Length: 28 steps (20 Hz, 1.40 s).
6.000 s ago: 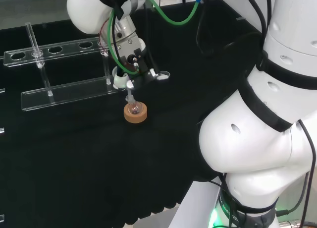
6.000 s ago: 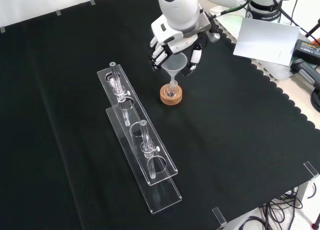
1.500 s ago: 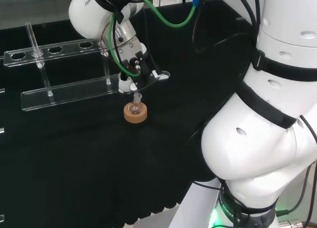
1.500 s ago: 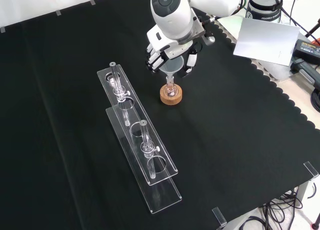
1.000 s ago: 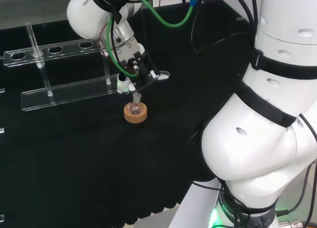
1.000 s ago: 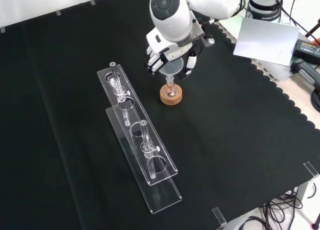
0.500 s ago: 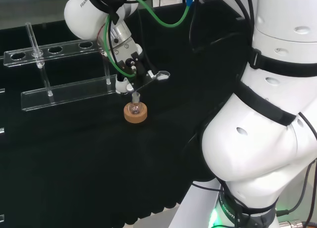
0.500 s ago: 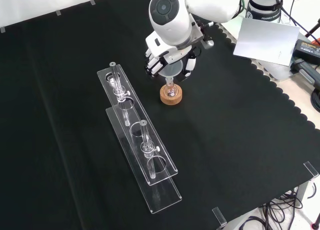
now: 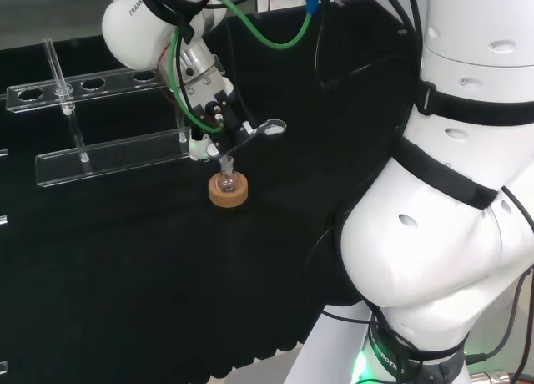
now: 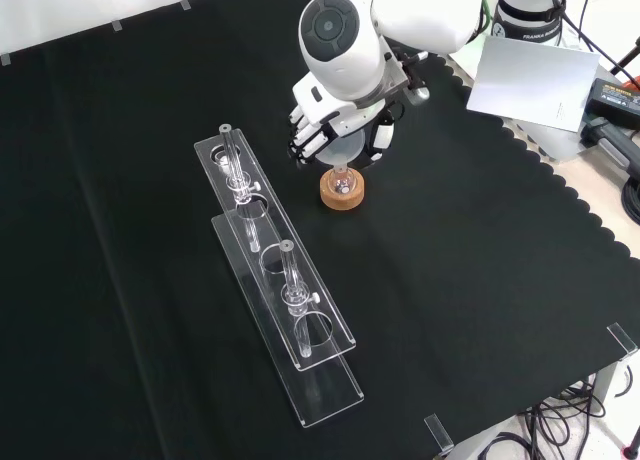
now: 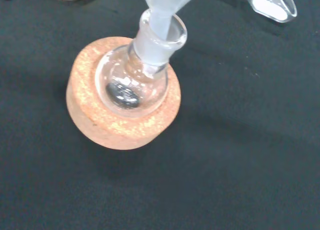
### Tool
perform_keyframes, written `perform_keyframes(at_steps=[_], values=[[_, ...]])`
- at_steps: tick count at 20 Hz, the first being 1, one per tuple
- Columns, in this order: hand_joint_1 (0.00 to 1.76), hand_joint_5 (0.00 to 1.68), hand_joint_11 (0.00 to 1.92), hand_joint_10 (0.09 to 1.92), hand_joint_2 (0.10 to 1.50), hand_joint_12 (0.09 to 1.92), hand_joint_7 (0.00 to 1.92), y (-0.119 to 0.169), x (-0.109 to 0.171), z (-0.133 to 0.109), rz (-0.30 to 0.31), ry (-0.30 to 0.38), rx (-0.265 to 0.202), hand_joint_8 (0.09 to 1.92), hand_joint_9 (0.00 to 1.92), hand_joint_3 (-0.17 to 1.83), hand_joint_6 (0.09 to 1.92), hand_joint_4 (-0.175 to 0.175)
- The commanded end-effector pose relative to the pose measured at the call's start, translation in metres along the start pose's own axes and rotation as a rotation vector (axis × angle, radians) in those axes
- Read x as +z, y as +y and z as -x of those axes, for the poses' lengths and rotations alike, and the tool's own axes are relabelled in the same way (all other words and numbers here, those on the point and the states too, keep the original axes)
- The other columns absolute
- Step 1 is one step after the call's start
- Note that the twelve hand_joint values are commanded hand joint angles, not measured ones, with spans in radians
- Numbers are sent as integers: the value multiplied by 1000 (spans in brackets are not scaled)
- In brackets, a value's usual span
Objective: Place the funnel on the round-bottom flask.
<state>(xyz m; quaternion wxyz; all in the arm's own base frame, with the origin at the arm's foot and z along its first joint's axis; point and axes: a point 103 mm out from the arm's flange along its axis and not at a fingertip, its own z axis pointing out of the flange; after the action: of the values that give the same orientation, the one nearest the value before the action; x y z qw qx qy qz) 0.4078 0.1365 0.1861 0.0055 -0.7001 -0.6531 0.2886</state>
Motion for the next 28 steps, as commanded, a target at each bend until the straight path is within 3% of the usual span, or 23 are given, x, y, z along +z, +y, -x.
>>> perform_keyframes(at_steps=[1,4,6,10,14,21,28], values=[[729,331,403,650,638,1411,147,-3,1,2,-17,6,-30,696,461,625,229,-19],[684,306,323,702,615,1469,41,-7,1,5,-8,21,-38,661,333,563,100,-16],[639,260,259,751,611,1514,10,-8,3,8,-1,31,-42,542,219,502,87,-13],[542,168,154,822,614,1576,0,-14,-1,13,81,52,-43,249,35,382,87,-12],[485,132,128,814,622,1592,0,-20,-10,14,131,72,-45,159,1,308,87,-13],[477,208,113,804,690,1560,0,-30,-19,63,200,134,-28,588,142,180,87,-28],[506,249,125,769,713,1543,44,-34,-18,124,218,228,-9,675,250,171,87,-35]])
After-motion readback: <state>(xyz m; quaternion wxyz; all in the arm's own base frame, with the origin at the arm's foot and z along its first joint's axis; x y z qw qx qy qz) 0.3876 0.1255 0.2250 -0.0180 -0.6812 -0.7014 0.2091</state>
